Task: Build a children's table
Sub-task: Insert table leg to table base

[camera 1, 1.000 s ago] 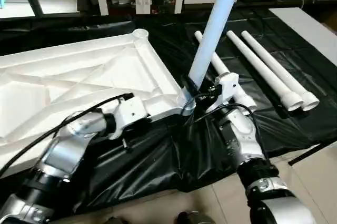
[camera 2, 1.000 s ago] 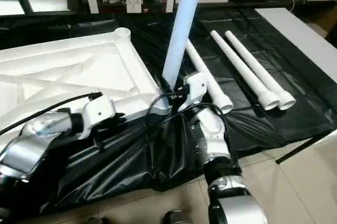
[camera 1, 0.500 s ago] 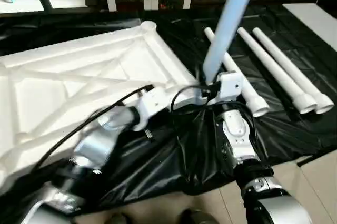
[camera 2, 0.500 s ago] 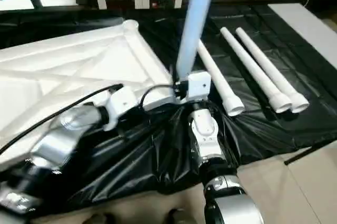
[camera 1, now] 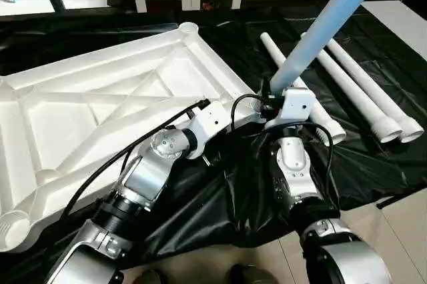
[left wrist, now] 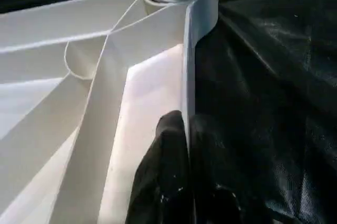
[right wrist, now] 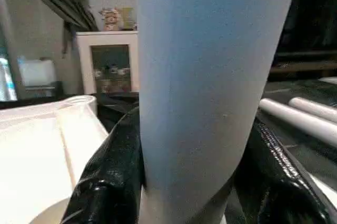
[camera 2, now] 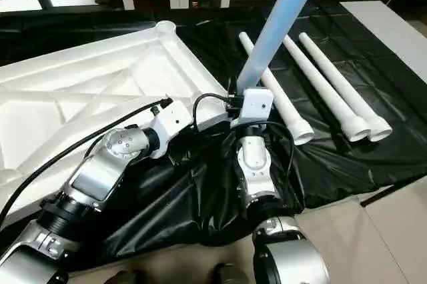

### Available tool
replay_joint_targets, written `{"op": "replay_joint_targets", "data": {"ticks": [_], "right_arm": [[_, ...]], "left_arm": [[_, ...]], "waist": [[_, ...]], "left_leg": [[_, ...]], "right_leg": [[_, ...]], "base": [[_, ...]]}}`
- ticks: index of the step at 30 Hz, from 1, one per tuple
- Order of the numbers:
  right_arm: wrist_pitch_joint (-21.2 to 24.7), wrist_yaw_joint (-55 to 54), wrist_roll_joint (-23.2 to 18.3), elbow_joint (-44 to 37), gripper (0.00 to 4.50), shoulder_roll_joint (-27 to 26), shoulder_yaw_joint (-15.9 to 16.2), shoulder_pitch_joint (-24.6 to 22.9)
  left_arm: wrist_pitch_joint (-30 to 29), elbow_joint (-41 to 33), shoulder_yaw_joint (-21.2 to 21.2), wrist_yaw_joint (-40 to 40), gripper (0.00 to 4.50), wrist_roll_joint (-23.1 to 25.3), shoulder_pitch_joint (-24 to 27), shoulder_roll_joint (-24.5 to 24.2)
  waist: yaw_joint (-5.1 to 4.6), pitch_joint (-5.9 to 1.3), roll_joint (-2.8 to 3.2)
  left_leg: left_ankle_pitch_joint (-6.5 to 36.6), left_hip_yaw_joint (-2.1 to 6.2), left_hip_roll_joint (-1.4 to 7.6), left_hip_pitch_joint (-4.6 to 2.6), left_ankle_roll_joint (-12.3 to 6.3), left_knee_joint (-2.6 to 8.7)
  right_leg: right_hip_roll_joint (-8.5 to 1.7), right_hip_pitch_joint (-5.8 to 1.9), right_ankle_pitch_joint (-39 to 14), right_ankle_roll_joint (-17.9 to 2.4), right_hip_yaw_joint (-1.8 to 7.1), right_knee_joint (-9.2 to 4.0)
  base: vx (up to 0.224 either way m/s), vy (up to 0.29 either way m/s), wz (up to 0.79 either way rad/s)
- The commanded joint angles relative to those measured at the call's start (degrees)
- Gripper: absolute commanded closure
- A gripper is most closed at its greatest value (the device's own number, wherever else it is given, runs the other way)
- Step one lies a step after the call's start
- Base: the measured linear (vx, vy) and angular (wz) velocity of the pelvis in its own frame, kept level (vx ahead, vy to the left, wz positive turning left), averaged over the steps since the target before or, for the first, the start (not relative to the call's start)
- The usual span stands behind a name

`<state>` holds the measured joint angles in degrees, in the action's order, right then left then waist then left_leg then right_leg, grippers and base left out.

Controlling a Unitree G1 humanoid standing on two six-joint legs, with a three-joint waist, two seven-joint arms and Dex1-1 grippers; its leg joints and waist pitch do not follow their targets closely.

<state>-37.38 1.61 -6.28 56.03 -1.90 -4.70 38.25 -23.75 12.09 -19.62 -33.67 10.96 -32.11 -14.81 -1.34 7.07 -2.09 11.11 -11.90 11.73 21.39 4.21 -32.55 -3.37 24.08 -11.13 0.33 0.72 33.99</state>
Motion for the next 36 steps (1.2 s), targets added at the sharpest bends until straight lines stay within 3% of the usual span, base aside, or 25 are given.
{"op": "replay_joint_targets", "data": {"ticks": [1, 4, 6, 7, 8, 9, 12, 14, 15, 18, 24, 29, 33, 36], "right_arm": [[7.26, 6.18, -4.62, 4.68, 2.66, 2.25, -3.9, -2.96], [9.6, 12.34, -6.56, 3.17, 2.66, 3.55, -3.89, -1.63], [14.27, 25.88, -8.33, 0.5, 2.66, 7.5, -1.85, 0.27], [14.27, 25.88, -8.33, 0.5, 2.66, 7.5, -1.85, 0.27], [16.37, 29.98, -8.67, -0.33, 2.66, 8.94, -1.13, 0.7], [18.42, 34.63, -9.42, -1.28, 2.66, 10.42, -0.68, 1.14], [21.39, 44.22, -10.83, -3.63, 2.66, 13.38, 0.5, 1.53], [21.94, 47.28, -11.05, -4.42, 2.66, 14.29, 1.18, 1.48], [23.99, 53.23, -11.88, -5.6, 2.66, 15.84, 2.07, 1.46], [27.94, 62.28, -13.7, -6.03, 2.66, 17.97, 2.63, 2.05], [31.52, 72.48, -12.41, -2.38, 2.66, 21.67, 4.38, 4.18], [30.35, 73.15, -9.03, 1.33, 2.66, 22.5, 6.71, 4.79], [29.73, 70.42, -7.77, 3.0, 2.66, 21.58, 6.62, 4.39], [29.04, 68.93, -5.78, 3.96, 2.66, 21.14, 7.93, 2.99]], "left_arm": [[1.05, -0.59, 1.5, -0.72, 4.5, 1.3, 1.12, -4.06], [4.88, -1.19, 0.64, -4.68, 4.5, 0.4, 2.45, -6.6], [8.76, -2.55, -0.56, -11.39, 4.5, -0.8, 5.4, -11.75], [8.76, -2.55, -0.56, -11.39, 4.5, -0.8, 5.4, -11.75], [9.83, -2.37, -0.3, -11.72, 4.5, -0.86, 5.85, -12.73], [10.85, -2.32, 0.15, -12.31, 4.5, -1.48, 6.32, -13.57], [13.78, -2.44, 1.03, -14.07, 4.5, -3.3, 7.37, -14.96], [14.41, -2.71, 1.39, -14.72, 4.5, -3.99, 7.79, -15.21], [15.95, -3.03, 1.88, -16.04, 4.5, -5.5, 8.5, -15.74], [17.25, -3.87, 2.4, -17.91, 4.5, -7.52, 9.7, -16.73], [18.79, -4.71, 2.96, -21.01, 4.5, -9.8, 11.04, -18.01], [19.12, -4.46, 3.12, -21.69, 4.5, -9.93, 11.04, -18.25], [19.13, -4.15, 2.96, -21.57, 4.5, -9.34, 10.96, -18.27], [18.76, -4.51, 2.67, -21.75, 4.5, -9.33, 11.13, -18.17]], "waist": [[-0.37, -2.59, 1.01], [-0.8, -2.84, 1.15], [-1.23, -3.06, 1.02], [-1.53, -3.11, 1.07], [-1.72, -3.01, 0.96], [-1.67, -3.07, 1.22], [-1.62, -3.2, 0.63], [-1.41, -3.24, 0.73], [-1.42, -3.23, 0.43], [-1.31, -3.19, 0.34], [-1.16, -3.03, 0.02], [-1.16, -3.16, 0.0], [-1.07, -3.23, -0.08], [-1.06, -3.11, 0.15]], "left_leg": [[17.31, 0.61, 1.24, -0.69, -0.8, 4.4], [12.11, 0.52, 1.29, -0.4, -2.3, 4.0], [9.67, 0.55, 1.25, -0.33, -3.41, 3.8], [8.31, 0.68, 1.34, -0.18, -4.28, 3.67], [7.77, 0.49, 1.32, -0.24, -4.83, 3.59], [6.49, 0.33, 1.48, -0.62, -5.59, 3.41], [4.71, 0.0, 1.6, -0.86, -7.45, 3.14], [4.62, 0.06, 1.65, -0.89, -7.7, 3.11], [4.2, -0.05, 1.69, -1.01, -8.15, 3.01], [4.48, -0.05, 1.72, -1.01, -8.81, 2.95], [4.84, -0.17, 1.86, -1.3, -9.21, 2.81], [4.59, -0.15, 1.8, -1.23, -8.9, 2.65], [4.48, -0.14, 1.8, -1.25, -8.83, 2.6], [5.57, -0.1, 1.83, -1.3, -8.32, 2.71]], "right_leg": [[-2.16, -1.38, -6.28, -10.37, 1.13, -3.74], [-2.3, -2.06, 0.87, -13.08, 1.13, -3.0], [-2.23, -2.52, 4.09, -14.61, 1.07, -2.63], [-2.32, -2.87, 5.96, -15.76, 1.07, -2.3], [-2.21, -2.75, 6.59, -16.25, 1.08, -2.37], [-2.34, -2.65, 8.09, -17.34, 1.14, -2.25], [-2.41, -2.75, 8.96, -19.21, 1.21, -2.08], [-2.49, -2.84, 8.35, -19.39, 1.2, -2.05], [-2.53, -2.69, 7.51, -19.62, 1.24, -2.07], [-2.56, -2.7, 6.12, -19.66, 1.25, -2.07], [-2.83, -2.21, 0.93, -19.62, 1.21, -2.37], [-2.88, -2.18, -1.08, -19.57, 1.12, -2.32], [-2.9, -2.23, -1.14, -19.45, 1.17, -2.25], [-2.84, -2.04, -2.69, -19.26, 1.09, -2.44]], "base": [[0.0, 0.0, 0.0], [0.0, 0.0, 0.0], [0.0, 0.0, 0.0], [0.0, 0.0, 0.0], [0.0, 0.0, 0.0], [0.0, 0.0, 0.0], [0.0, 0.0, 0.0], [0.0, 0.0, 0.0], [0.0, 0.0, 0.0], [0.0, 0.0, 0.0], [0.0, 0.0, 0.0], [0.0, 0.0, 0.0], [0.0, 0.0, 0.0], [0.0, 0.0, 0.0]]}}
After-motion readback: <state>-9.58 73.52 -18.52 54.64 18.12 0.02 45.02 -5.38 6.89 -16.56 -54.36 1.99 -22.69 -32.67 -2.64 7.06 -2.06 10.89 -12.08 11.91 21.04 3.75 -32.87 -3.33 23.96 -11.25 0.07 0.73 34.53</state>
